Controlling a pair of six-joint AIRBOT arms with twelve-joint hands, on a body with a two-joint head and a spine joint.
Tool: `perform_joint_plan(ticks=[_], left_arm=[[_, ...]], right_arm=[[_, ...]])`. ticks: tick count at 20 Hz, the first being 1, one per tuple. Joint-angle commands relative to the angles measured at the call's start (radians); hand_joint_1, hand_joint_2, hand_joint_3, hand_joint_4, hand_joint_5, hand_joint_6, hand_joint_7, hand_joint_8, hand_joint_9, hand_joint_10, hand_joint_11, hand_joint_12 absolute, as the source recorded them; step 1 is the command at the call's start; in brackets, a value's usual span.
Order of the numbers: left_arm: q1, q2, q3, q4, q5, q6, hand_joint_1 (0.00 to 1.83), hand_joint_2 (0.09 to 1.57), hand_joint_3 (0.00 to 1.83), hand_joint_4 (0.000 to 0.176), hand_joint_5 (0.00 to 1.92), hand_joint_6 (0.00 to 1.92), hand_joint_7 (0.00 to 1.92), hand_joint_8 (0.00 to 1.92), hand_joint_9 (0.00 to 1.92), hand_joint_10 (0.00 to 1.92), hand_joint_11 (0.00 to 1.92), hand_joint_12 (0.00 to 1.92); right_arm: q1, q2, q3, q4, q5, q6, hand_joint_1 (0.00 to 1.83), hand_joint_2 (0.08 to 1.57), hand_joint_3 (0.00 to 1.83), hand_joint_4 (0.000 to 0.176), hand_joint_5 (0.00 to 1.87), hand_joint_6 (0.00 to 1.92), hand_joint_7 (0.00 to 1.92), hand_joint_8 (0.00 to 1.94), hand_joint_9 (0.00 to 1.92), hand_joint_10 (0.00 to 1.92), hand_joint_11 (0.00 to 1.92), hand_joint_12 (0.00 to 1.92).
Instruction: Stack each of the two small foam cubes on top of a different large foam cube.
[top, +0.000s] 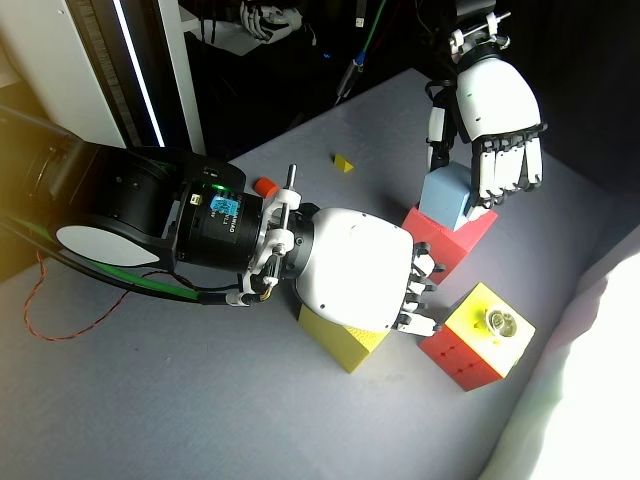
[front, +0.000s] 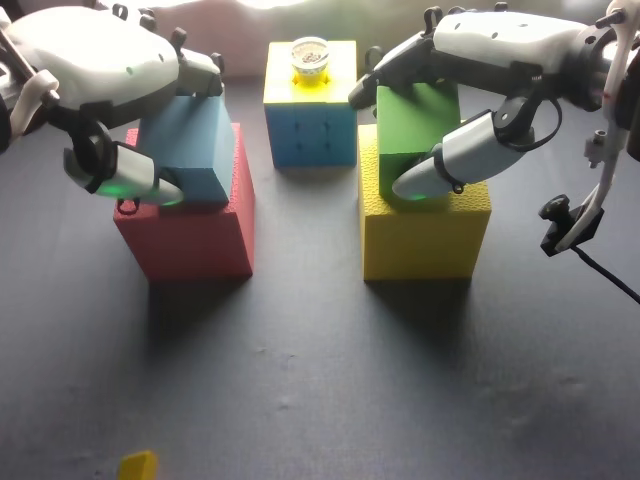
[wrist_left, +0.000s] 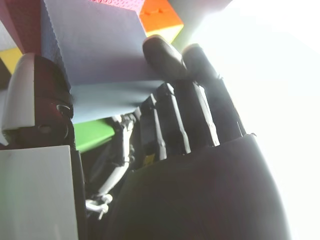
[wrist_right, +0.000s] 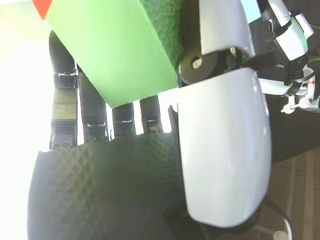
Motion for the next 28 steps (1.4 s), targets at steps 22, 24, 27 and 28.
perform_joint_plan(ticks=[22, 24, 27, 28], left_arm=[[-0.008, 0.002, 0.006, 0.016, -0.051, 0.014, 0.57, 1.08, 0.00, 0.000, 0.23, 0.01, 0.35, 0.01, 0.31, 0.16, 0.00, 1.03], [-0.011, 0.002, 0.004, 0.015, -0.052, 0.014, 0.55, 1.08, 0.00, 0.000, 0.23, 0.01, 0.36, 0.01, 0.31, 0.15, 0.00, 1.02], [-0.017, 0.006, -0.004, 0.014, -0.058, 0.014, 0.56, 1.09, 0.00, 0.000, 0.24, 0.02, 0.36, 0.02, 0.33, 0.14, 0.00, 1.05], [-0.018, 0.007, -0.006, 0.015, -0.059, 0.014, 0.55, 1.08, 0.00, 0.000, 0.24, 0.02, 0.37, 0.02, 0.34, 0.14, 0.00, 1.07]], right_arm=[[0.029, 0.014, 0.017, -0.065, 0.115, 0.001, 0.79, 1.01, 0.00, 0.000, 0.23, 0.00, 0.30, 0.01, 0.30, 0.00, 0.00, 0.74], [0.028, 0.015, 0.017, -0.067, 0.115, 0.001, 0.81, 1.00, 0.00, 0.000, 0.22, 0.00, 0.28, 0.00, 0.29, 0.00, 0.00, 0.72], [0.028, 0.016, 0.017, -0.067, 0.115, 0.001, 0.84, 0.99, 0.00, 0.000, 0.23, 0.00, 0.28, 0.00, 0.29, 0.00, 0.01, 0.72], [0.028, 0.016, 0.017, -0.068, 0.115, 0.001, 0.84, 0.99, 0.00, 0.000, 0.23, 0.01, 0.28, 0.00, 0.29, 0.00, 0.01, 0.72]])
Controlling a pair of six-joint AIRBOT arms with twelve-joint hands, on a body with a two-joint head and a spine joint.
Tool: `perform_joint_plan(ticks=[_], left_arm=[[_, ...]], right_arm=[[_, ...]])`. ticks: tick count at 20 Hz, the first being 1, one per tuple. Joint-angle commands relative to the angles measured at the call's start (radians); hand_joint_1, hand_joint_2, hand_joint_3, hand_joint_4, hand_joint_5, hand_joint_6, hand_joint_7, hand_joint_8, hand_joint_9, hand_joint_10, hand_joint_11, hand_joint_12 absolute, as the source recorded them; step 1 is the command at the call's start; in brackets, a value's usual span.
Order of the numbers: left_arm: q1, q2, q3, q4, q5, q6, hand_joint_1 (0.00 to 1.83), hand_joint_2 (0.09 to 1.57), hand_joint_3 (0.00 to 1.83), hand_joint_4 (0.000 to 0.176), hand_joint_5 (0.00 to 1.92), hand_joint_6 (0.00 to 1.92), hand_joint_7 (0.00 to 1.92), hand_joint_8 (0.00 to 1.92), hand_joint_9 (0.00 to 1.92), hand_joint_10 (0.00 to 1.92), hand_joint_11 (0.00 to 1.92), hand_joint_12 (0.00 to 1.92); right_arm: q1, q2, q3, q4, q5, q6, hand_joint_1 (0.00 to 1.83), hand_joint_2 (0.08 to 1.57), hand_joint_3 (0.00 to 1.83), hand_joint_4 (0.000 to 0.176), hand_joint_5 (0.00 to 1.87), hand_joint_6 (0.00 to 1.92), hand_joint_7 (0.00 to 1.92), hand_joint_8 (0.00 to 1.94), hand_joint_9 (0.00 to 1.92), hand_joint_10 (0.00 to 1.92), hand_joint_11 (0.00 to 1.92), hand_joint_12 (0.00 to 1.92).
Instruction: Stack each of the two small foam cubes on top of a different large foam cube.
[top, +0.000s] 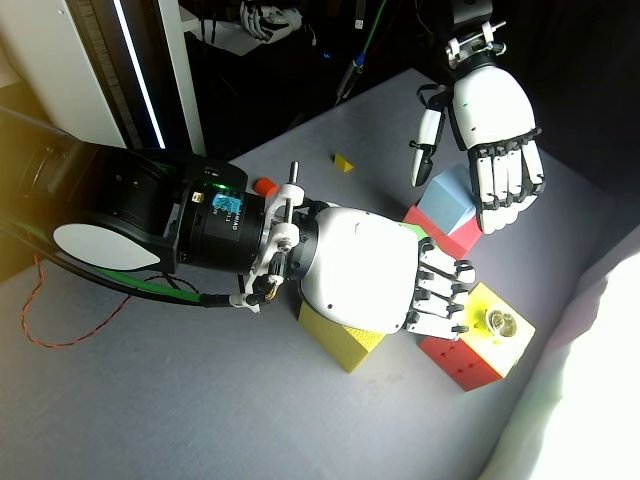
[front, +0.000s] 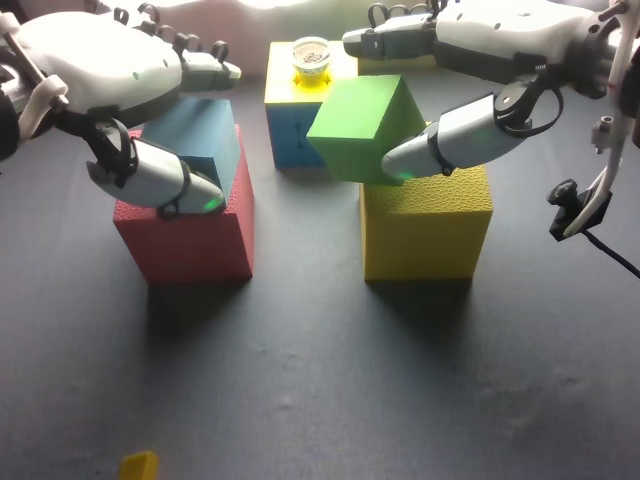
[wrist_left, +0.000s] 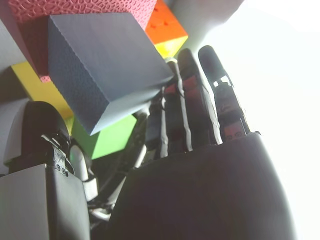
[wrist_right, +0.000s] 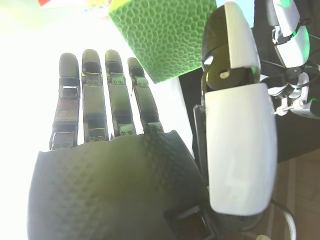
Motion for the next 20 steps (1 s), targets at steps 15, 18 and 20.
perform_joint_plan(ticks=[15, 18, 20], left_arm=[[-0.013, 0.022, -0.014, 0.020, -0.053, 0.002, 0.51, 1.11, 0.00, 0.000, 0.20, 0.00, 0.34, 0.00, 0.33, 0.08, 0.00, 0.94], [-0.016, 0.028, -0.019, 0.018, -0.054, 0.002, 0.52, 1.10, 0.00, 0.000, 0.23, 0.01, 0.37, 0.01, 0.35, 0.07, 0.00, 0.98], [-0.016, 0.032, -0.025, 0.016, -0.054, 0.002, 0.52, 1.10, 0.00, 0.000, 0.25, 0.01, 0.38, 0.01, 0.36, 0.07, 0.00, 1.00]], right_arm=[[0.038, 0.079, -0.022, -0.003, 0.036, 0.016, 0.72, 0.96, 0.00, 0.000, 0.02, 0.00, 0.02, 0.00, 0.05, 0.00, 0.00, 0.23], [0.064, 0.106, -0.043, -0.003, 0.004, 0.016, 0.72, 0.91, 0.00, 0.000, 0.00, 0.00, 0.00, 0.00, 0.00, 0.00, 0.00, 0.00], [0.092, 0.133, -0.068, -0.003, -0.009, 0.015, 0.76, 0.83, 0.00, 0.000, 0.00, 0.00, 0.00, 0.00, 0.00, 0.00, 0.00, 0.00]])
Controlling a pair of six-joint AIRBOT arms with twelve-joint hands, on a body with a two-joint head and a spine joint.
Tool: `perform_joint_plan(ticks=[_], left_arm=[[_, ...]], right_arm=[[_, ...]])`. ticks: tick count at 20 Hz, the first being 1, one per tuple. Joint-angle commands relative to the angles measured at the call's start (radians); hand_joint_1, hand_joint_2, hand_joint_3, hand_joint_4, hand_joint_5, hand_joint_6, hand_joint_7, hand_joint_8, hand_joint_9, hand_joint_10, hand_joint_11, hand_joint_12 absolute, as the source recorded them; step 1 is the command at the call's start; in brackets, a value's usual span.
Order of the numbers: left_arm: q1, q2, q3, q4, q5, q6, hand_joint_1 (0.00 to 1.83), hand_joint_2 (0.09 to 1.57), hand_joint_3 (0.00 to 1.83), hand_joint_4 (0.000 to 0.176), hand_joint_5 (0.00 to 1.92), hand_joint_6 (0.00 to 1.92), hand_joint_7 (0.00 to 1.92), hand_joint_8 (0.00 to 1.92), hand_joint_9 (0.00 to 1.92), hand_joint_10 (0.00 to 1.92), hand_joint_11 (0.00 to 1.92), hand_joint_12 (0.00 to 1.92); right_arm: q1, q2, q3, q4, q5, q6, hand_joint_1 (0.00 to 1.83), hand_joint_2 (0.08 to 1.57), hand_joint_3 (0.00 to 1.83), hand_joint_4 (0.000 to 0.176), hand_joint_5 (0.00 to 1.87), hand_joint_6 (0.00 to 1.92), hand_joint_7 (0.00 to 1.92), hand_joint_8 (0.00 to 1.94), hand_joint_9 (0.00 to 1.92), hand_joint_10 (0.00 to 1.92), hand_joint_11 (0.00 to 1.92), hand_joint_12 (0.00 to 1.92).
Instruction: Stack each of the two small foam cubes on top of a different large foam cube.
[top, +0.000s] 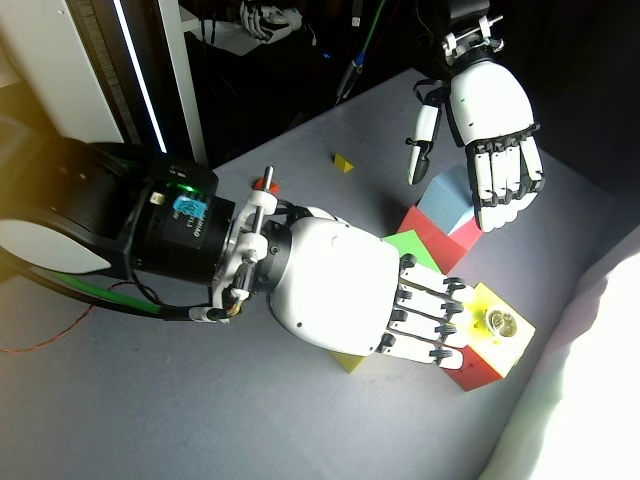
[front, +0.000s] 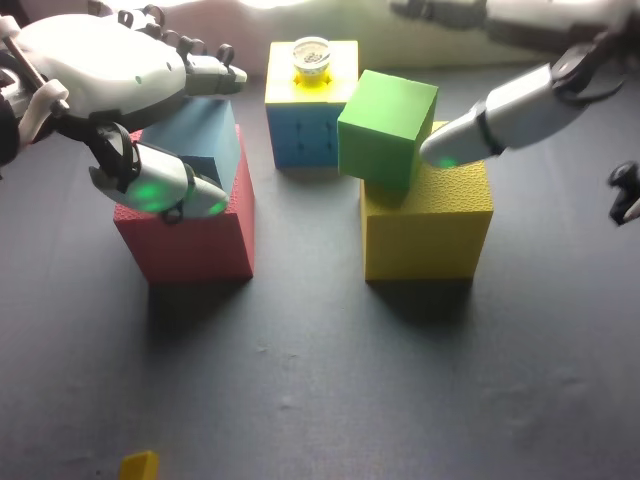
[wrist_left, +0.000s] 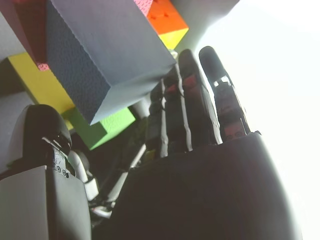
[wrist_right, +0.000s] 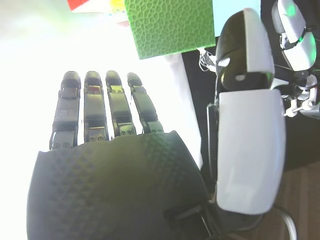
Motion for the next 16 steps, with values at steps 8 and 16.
perform_joint_plan(ticks=[8, 16], left_arm=[[-0.010, 0.045, -0.016, 0.016, -0.057, 0.003, 0.51, 1.11, 0.00, 0.000, 0.21, 0.00, 0.33, 0.00, 0.32, 0.02, 0.00, 0.88], [-0.008, 0.059, 0.001, 0.018, -0.060, 0.004, 0.55, 1.09, 0.00, 0.000, 0.22, 0.01, 0.33, 0.01, 0.32, 0.01, 0.00, 0.90]], right_arm=[[0.058, 0.146, -0.084, 0.003, 0.063, -0.001, 0.72, 0.77, 0.00, 0.000, 0.00, 0.00, 0.00, 0.00, 0.00, 0.00, 0.00, 0.00], [0.047, 0.294, -0.146, -0.222, 0.055, -0.008, 0.85, 0.75, 0.00, 0.000, 0.00, 0.00, 0.00, 0.00, 0.00, 0.00, 0.00, 0.00]])
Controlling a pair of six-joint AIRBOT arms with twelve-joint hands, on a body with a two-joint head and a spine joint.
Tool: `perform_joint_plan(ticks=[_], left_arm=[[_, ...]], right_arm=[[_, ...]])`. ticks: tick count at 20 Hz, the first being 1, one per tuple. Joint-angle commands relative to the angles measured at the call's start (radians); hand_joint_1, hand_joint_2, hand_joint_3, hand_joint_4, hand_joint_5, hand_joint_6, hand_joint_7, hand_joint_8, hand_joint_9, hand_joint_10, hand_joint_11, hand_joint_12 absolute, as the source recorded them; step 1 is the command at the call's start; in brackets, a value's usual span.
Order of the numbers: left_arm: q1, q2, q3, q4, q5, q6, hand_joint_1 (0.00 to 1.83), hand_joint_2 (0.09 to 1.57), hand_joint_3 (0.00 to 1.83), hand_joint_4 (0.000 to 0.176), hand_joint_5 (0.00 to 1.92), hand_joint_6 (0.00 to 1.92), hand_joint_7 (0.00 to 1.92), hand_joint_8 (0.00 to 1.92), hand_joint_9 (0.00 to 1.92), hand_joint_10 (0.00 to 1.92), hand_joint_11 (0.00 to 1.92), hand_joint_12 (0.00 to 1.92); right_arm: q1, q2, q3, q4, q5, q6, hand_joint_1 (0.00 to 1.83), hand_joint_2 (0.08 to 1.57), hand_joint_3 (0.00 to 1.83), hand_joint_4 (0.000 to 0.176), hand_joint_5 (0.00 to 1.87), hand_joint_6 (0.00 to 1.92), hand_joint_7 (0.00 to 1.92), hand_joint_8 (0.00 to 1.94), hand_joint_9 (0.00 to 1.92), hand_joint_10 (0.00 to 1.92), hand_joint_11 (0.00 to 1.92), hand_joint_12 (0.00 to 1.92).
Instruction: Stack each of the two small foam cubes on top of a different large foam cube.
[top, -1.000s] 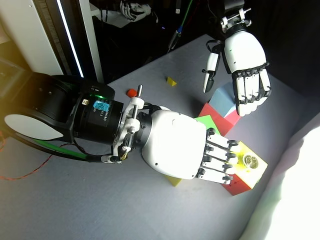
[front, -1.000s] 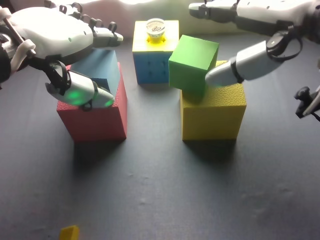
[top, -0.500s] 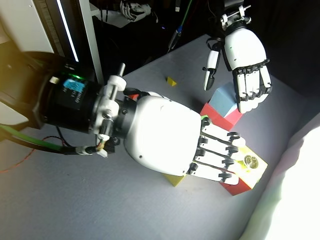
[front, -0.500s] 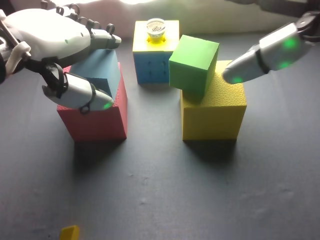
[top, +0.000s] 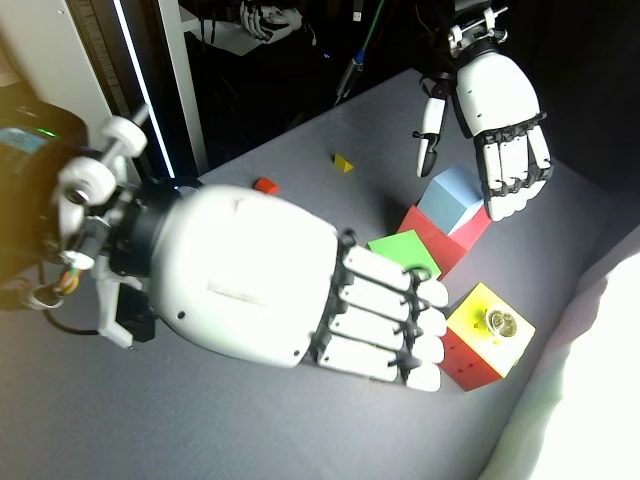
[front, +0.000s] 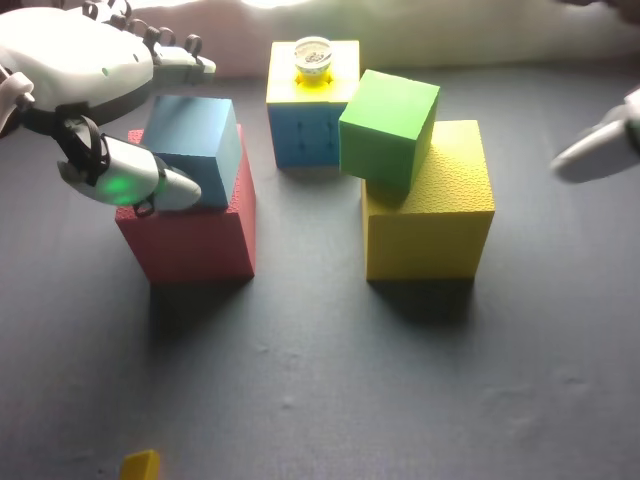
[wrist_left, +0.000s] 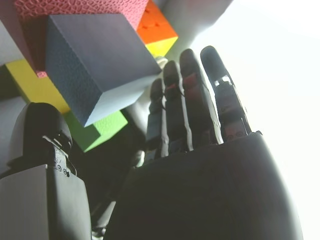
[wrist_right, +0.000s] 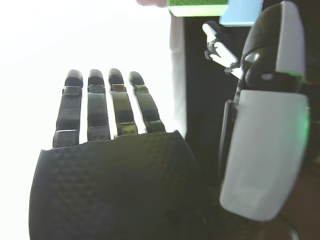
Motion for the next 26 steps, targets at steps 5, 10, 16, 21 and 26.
perform_joint_plan(ticks=[5, 10, 16, 21, 26], left_arm=[[-0.010, 0.023, 0.021, 0.027, -0.049, 0.004, 0.60, 1.06, 0.00, 0.000, 0.08, 0.00, 0.17, 0.00, 0.20, 0.00, 0.00, 0.71], [-0.010, 0.042, 0.028, 0.037, -0.050, 0.004, 0.76, 0.97, 0.00, 0.000, 0.00, 0.00, 0.01, 0.00, 0.04, 0.00, 0.00, 0.34], [-0.006, 0.070, 0.020, 0.028, -0.061, 0.004, 0.67, 0.98, 0.01, 0.000, 0.00, 0.00, 0.06, 0.01, 0.09, 0.01, 0.00, 0.50], [0.036, 0.140, -0.022, 0.003, -0.088, 0.005, 0.65, 0.98, 0.00, 0.000, 0.02, 0.00, 0.07, 0.00, 0.10, 0.01, 0.00, 0.53], [0.118, 0.221, -0.077, 0.018, -0.096, -0.060, 0.66, 0.96, 0.00, 0.000, 0.05, 0.01, 0.12, 0.01, 0.15, 0.02, 0.00, 0.65]], right_arm=[[-0.035, 0.104, -0.047, -0.101, 0.091, 0.003, 1.12, 0.74, 0.00, 0.000, 0.00, 0.00, 0.00, 0.00, 0.00, 0.00, 0.01, 0.00], [-0.070, 0.117, -0.051, -0.190, 0.139, 0.004, 1.06, 0.74, 0.00, 0.000, 0.00, 0.00, 0.00, 0.00, 0.00, 0.00, 0.02, 0.01], [-0.090, 0.116, -0.051, -0.235, 0.149, 0.005, 1.03, 0.76, 0.00, 0.000, 0.00, 0.00, 0.00, 0.00, 0.00, 0.00, 0.00, 0.00], [-0.108, 0.116, -0.057, -0.242, 0.164, 0.017, 1.02, 0.75, 0.00, 0.000, 0.00, 0.00, 0.00, 0.00, 0.00, 0.00, 0.01, 0.00], [-0.108, 0.116, -0.077, -0.243, 0.163, 0.017, 0.99, 0.76, 0.00, 0.000, 0.00, 0.00, 0.00, 0.00, 0.00, 0.00, 0.01, 0.01]])
